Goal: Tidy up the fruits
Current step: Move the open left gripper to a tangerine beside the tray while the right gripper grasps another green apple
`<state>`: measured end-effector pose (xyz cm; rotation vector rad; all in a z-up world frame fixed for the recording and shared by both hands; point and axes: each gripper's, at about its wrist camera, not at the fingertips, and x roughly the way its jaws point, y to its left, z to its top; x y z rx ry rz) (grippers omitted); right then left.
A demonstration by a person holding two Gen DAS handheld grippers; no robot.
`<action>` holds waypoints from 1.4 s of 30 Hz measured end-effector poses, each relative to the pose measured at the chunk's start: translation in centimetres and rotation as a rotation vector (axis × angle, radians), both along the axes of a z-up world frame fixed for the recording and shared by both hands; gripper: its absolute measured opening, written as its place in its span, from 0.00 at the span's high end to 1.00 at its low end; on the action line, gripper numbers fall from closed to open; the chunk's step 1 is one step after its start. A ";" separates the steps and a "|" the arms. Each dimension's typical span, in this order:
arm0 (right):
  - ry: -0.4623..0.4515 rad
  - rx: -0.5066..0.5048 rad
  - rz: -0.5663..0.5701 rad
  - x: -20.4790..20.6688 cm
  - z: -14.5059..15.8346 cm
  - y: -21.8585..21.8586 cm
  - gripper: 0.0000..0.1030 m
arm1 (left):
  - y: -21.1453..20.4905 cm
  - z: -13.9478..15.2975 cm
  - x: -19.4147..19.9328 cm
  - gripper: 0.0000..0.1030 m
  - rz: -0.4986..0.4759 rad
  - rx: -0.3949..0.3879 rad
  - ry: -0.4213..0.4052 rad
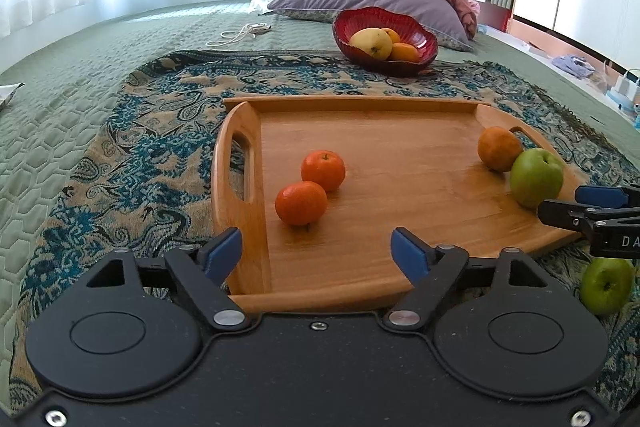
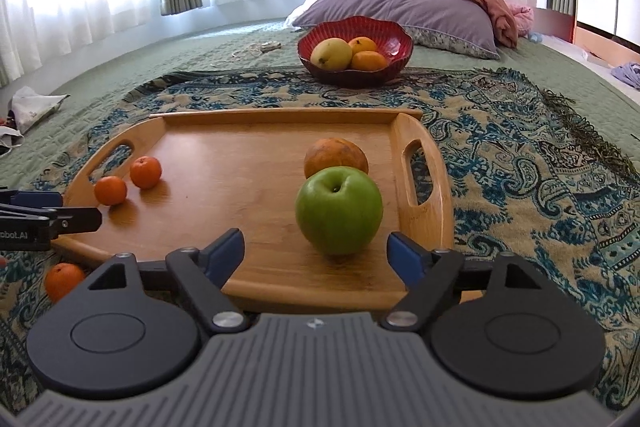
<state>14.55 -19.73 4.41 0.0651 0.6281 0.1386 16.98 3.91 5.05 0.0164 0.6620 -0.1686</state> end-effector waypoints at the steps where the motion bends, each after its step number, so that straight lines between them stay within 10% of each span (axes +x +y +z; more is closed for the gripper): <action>1: -0.003 0.004 0.003 -0.2 0.0 -0.1 0.14 | -0.1 0.0 -0.2 0.18 -0.003 0.001 -0.004; 42: -0.112 0.014 0.035 -8.5 -1.5 -1.0 0.00 | 0.0 -2.1 -6.3 0.06 -0.002 -0.045 -0.015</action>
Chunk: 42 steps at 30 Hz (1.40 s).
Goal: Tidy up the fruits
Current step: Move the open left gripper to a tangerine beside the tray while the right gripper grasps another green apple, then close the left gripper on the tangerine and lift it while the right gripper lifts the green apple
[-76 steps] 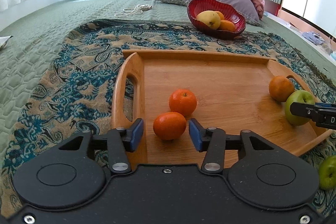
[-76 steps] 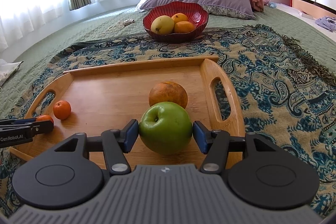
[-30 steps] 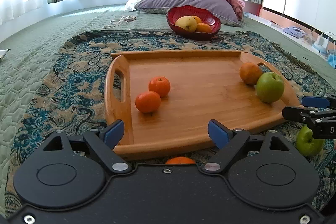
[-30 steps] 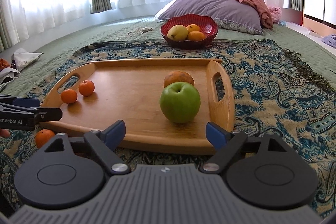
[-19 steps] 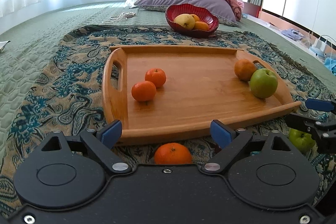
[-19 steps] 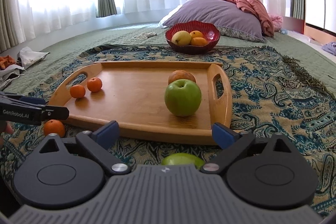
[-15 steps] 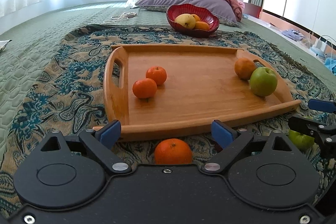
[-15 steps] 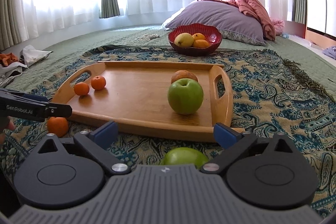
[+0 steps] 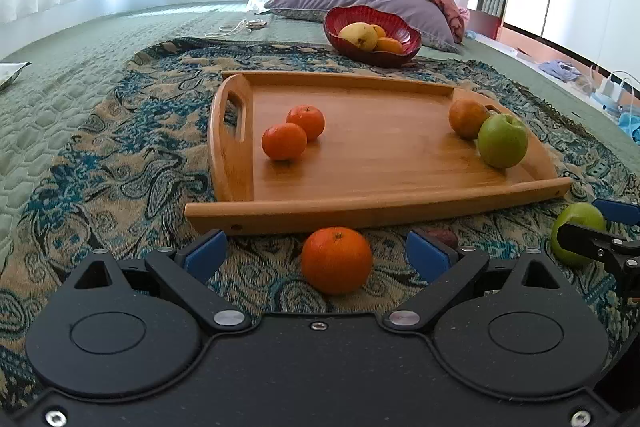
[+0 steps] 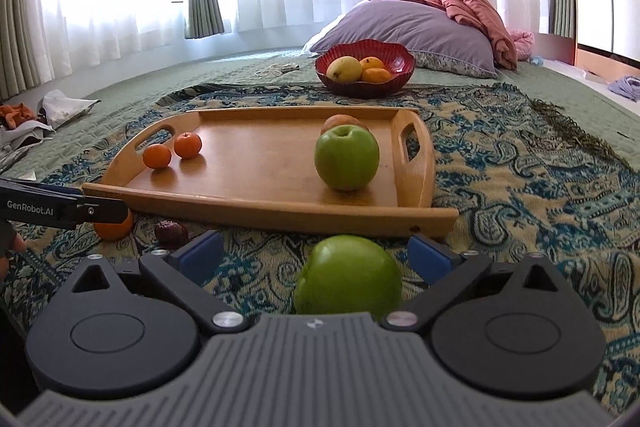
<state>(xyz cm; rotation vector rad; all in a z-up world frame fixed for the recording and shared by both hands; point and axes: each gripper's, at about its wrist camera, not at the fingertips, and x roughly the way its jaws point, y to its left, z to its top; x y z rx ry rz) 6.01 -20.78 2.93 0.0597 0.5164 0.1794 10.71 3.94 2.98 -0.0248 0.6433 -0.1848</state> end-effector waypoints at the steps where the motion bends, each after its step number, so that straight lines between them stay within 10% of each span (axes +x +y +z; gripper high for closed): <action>1: 0.000 0.002 -0.002 -0.1 -0.1 -0.1 0.00 | 0.0 -0.1 0.0 0.06 0.000 -0.001 0.002; 22: 0.029 -0.061 0.004 -0.6 -2.2 0.8 0.00 | -0.3 -1.6 -0.7 0.06 -0.008 0.013 0.022; 33: 0.038 -0.089 0.020 -0.8 -2.5 1.2 0.01 | -1.0 -1.9 -1.3 0.37 -0.046 0.034 0.019; 42: 0.035 -0.055 -0.016 -0.7 -2.2 0.4 0.21 | -0.6 -1.5 -1.2 0.63 -0.029 0.022 0.005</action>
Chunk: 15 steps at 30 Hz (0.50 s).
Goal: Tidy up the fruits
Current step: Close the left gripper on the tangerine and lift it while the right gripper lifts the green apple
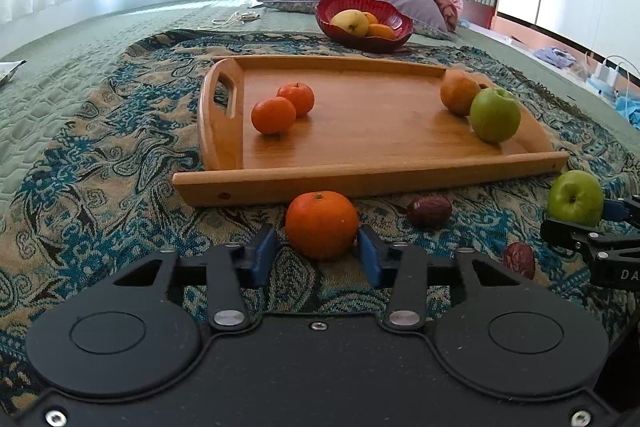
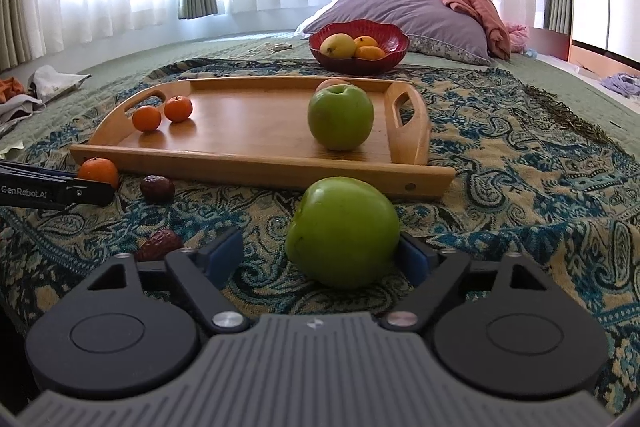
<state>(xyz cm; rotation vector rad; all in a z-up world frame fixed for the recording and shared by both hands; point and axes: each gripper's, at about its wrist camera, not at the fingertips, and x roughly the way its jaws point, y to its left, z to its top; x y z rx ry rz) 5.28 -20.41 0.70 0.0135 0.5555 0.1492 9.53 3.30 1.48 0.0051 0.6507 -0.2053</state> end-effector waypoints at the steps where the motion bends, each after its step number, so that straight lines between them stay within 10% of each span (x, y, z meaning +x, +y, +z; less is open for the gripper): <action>1: -0.001 0.000 -0.003 0.0 0.0 -0.1 0.22 | 0.0 0.0 -0.1 0.65 -0.006 -0.001 -0.002; 15: -0.025 0.017 -0.039 -0.3 0.4 -0.9 0.41 | 0.0 0.4 -0.3 0.66 -0.005 -0.010 0.002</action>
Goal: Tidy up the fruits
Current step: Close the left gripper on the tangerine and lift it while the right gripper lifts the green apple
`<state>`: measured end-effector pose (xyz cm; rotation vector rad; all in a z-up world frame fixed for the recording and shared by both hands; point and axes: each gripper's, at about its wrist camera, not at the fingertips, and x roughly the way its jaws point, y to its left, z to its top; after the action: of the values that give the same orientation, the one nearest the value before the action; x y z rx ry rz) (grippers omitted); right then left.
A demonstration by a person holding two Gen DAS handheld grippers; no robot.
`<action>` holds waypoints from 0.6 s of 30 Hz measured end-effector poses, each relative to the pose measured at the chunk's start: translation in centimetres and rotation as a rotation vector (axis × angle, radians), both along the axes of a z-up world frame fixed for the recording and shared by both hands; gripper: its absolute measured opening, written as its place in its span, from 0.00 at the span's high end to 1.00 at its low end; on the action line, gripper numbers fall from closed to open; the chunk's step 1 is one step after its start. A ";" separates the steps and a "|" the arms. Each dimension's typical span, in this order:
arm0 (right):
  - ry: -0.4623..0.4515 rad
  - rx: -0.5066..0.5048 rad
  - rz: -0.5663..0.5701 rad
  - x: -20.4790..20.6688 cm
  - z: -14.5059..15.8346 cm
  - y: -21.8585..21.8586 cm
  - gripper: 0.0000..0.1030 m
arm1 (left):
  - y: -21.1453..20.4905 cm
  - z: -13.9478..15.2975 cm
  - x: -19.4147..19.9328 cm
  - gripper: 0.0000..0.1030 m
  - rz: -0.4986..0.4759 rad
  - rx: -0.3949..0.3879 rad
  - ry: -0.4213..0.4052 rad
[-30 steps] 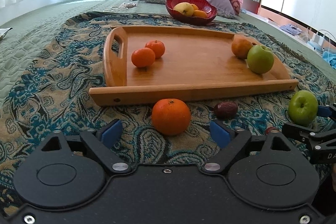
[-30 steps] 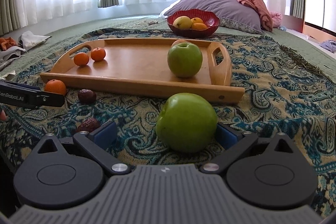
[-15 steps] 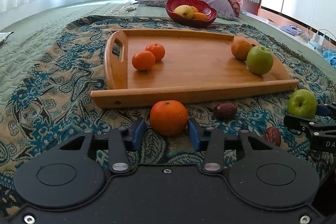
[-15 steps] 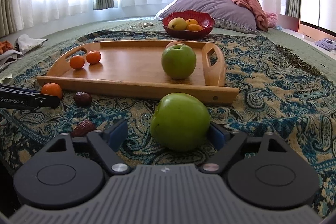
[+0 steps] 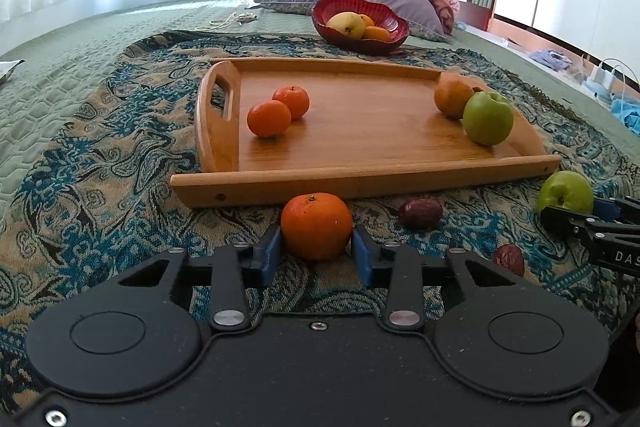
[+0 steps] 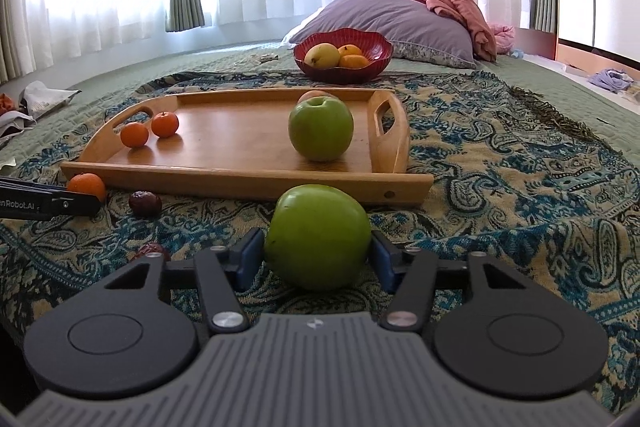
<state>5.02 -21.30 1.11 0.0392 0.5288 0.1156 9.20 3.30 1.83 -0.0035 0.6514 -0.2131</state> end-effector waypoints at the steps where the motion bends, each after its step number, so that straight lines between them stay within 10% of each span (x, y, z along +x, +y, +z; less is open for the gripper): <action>1: -0.002 -0.001 -0.001 -0.1 0.0 0.0 0.41 | 0.0 0.0 -0.1 0.66 -0.003 0.004 -0.002; 18: -0.031 0.017 -0.004 -0.1 1.4 0.3 0.43 | -0.7 1.7 0.0 0.66 -0.007 -0.018 -0.036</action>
<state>4.95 -21.05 2.47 0.0549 0.4972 0.1169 9.21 2.62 3.53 -0.0146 0.6133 -0.2257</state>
